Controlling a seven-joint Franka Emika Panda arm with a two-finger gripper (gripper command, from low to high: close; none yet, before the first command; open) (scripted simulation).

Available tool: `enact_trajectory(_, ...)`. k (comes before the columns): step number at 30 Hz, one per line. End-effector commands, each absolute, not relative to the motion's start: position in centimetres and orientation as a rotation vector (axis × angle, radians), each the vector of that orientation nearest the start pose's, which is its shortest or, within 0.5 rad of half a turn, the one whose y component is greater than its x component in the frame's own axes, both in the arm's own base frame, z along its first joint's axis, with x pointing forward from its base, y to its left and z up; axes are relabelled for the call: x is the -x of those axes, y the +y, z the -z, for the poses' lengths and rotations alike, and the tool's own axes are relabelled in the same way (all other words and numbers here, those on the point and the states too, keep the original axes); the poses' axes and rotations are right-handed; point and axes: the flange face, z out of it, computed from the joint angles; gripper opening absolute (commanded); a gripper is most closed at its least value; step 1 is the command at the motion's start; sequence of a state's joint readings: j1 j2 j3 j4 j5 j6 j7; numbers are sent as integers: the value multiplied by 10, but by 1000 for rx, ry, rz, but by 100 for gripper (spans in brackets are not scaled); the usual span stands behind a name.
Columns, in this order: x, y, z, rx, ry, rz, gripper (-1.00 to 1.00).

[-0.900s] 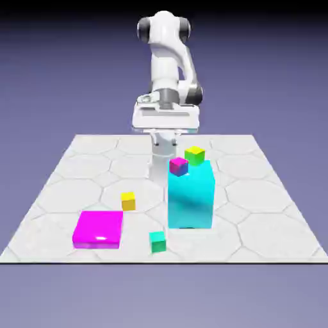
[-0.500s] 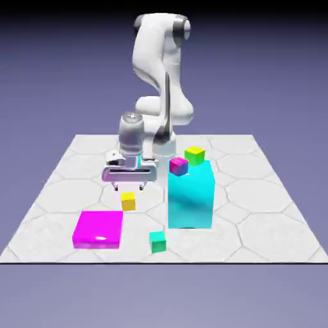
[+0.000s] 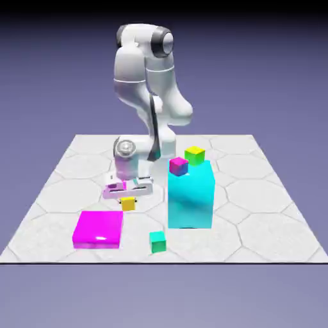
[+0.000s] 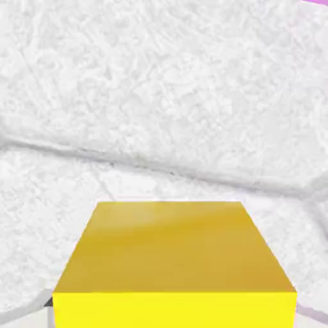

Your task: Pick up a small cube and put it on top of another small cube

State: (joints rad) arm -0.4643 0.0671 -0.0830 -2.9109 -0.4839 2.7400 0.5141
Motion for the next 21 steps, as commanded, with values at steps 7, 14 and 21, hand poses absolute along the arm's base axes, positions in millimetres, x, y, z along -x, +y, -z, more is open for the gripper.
enact_trajectory(7,-274,-139,-195,3103,946,-383,-100)
enact_trajectory(14,-325,-119,-249,3165,1081,-452,-100)
enact_trajectory(21,-364,-69,-331,3232,1200,-437,-100)
